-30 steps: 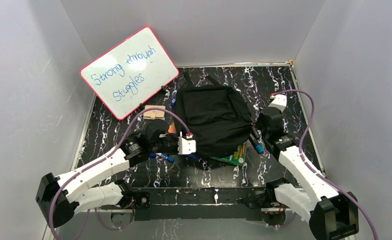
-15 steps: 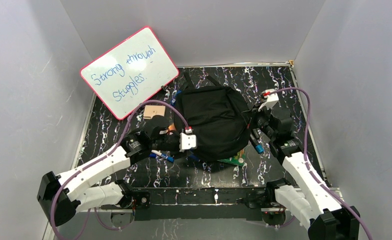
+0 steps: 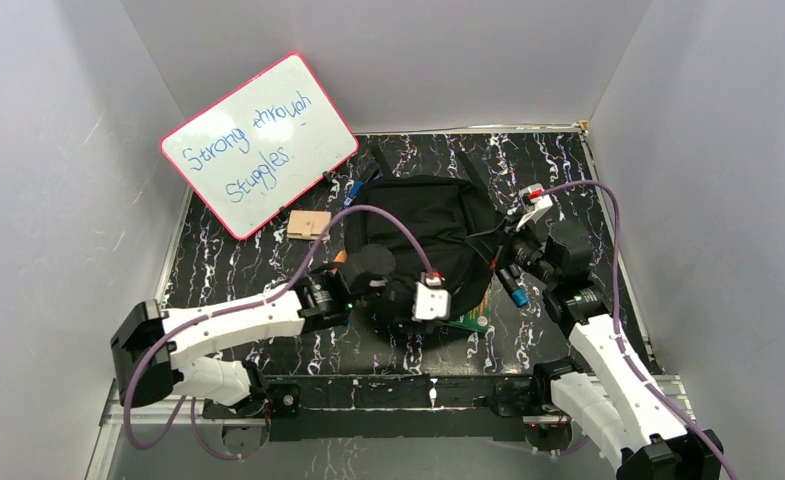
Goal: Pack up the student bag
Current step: Unzip the student bag at the center of the board.
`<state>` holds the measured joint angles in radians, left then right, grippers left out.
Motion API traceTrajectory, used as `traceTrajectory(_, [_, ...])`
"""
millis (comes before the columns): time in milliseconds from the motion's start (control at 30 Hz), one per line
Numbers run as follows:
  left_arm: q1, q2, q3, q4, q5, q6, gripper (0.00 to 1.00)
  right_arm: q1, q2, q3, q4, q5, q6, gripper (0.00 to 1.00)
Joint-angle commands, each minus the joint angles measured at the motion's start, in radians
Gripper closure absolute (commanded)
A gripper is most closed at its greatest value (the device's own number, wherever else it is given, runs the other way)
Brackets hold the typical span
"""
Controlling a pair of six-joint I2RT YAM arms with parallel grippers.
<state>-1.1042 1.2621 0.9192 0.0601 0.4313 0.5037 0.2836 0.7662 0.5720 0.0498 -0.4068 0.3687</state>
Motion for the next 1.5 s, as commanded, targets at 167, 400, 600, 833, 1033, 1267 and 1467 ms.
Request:
traceTrajectory(167, [-0.131, 0.103, -0.020, 0.216, -0.301, -0.025, 0.45, 0.002, -0.051, 0.018, 0.048, -0.118, 0.043, 1.00])
traceTrajectory(400, [-0.140, 0.112, -0.036, 0.187, -0.451, -0.024, 0.53, 0.002, -0.063, 0.015, 0.048, -0.113, 0.038, 1.00])
traceTrajectory(600, [-0.141, 0.010, -0.121, 0.293, -0.463, -0.046, 0.50, 0.003, -0.062, 0.005, 0.048, -0.110, 0.038, 1.00])
traceTrajectory(833, [-0.143, -0.063, -0.175, 0.389, -0.438, -0.057, 0.49, 0.003, -0.056, -0.008, 0.052, -0.101, 0.042, 1.00])
traceTrajectory(1033, [-0.143, -0.049, -0.192, 0.414, -0.458, -0.067, 0.47, 0.003, -0.051, -0.011, 0.051, -0.096, 0.042, 1.00])
traceTrajectory(1267, [-0.143, 0.006, -0.184, 0.379, -0.467, -0.119, 0.47, 0.002, -0.050, -0.009, 0.046, -0.087, 0.041, 1.00])
traceTrajectory(1467, [-0.142, 0.028, -0.189, 0.365, -0.537, -0.131, 0.50, 0.002, -0.050, -0.006, 0.045, -0.086, 0.041, 1.00])
